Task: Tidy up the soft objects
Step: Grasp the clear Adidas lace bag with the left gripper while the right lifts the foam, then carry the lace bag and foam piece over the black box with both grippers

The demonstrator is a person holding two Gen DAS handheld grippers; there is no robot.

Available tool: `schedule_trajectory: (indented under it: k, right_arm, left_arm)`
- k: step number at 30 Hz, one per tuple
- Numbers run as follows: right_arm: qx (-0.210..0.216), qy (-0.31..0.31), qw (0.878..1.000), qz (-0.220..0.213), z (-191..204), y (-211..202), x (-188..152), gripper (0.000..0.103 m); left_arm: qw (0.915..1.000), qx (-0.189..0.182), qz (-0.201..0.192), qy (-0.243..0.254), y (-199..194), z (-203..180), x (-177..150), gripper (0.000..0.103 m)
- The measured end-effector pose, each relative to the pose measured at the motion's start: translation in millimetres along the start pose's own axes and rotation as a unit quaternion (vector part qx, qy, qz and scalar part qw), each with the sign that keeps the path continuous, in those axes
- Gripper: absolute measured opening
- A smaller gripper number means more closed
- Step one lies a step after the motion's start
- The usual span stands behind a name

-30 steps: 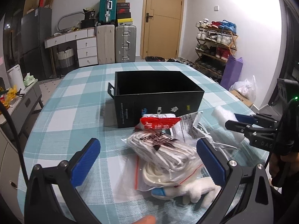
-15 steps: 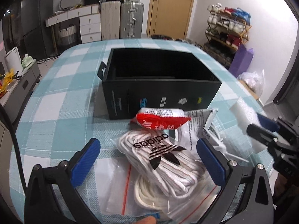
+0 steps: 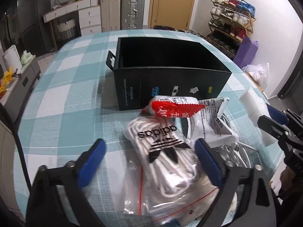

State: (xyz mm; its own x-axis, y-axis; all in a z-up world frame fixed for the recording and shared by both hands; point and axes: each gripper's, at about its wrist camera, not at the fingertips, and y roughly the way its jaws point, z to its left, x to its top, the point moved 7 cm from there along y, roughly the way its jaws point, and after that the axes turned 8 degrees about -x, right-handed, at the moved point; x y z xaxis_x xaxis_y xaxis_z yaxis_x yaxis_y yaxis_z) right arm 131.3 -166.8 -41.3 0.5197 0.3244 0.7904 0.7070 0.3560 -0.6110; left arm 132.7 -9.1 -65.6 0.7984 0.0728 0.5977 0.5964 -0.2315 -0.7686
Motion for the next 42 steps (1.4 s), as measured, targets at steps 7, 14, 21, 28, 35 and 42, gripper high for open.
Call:
schedule_trajectory:
  k: [7, 14, 21, 28, 35, 42]
  right_arm:
    - [-0.003, 0.0, 1.0, -0.001, 1.4, -1.4, 1.1, 0.037]
    - [0.0, -0.004, 1.0, -0.007, 4.5, -5.7, 2.5, 0.037]
    - [0.003, -0.005, 1.0, -0.02, 7.8, -13.2, 5.9, 0.037]
    - [0.025, 0.007, 0.999, -0.042, 12.2, -25.6, 15.8, 0.037]
    - [0.043, 0.015, 0.997, -0.062, 14.3, -33.6, 33.8, 0.037]
    - [0.061, 0.026, 0.995, -0.075, 15.5, -36.0, 55.4, 0.037]
  left_arm:
    - [0.9993, -0.031, 0.012, -0.019, 5.6, -2.9, -4.1, 0.044]
    - [0.9993, -0.036, -0.004, -0.007, -8.4, -4.4, -8.5, 0.036]
    - [0.9988, -0.041, -0.028, 0.005, -32.3, -0.5, -10.7, 0.035]
    - [0.9955, -0.043, -0.085, 0.01, -64.9, 4.3, 5.6, 0.035]
    - [0.99, -0.041, -0.133, 0.022, -86.8, 3.3, 23.2, 0.035]
    - [0.9864, -0.041, -0.157, 0.027, -90.6, 4.3, 43.7, 0.035]
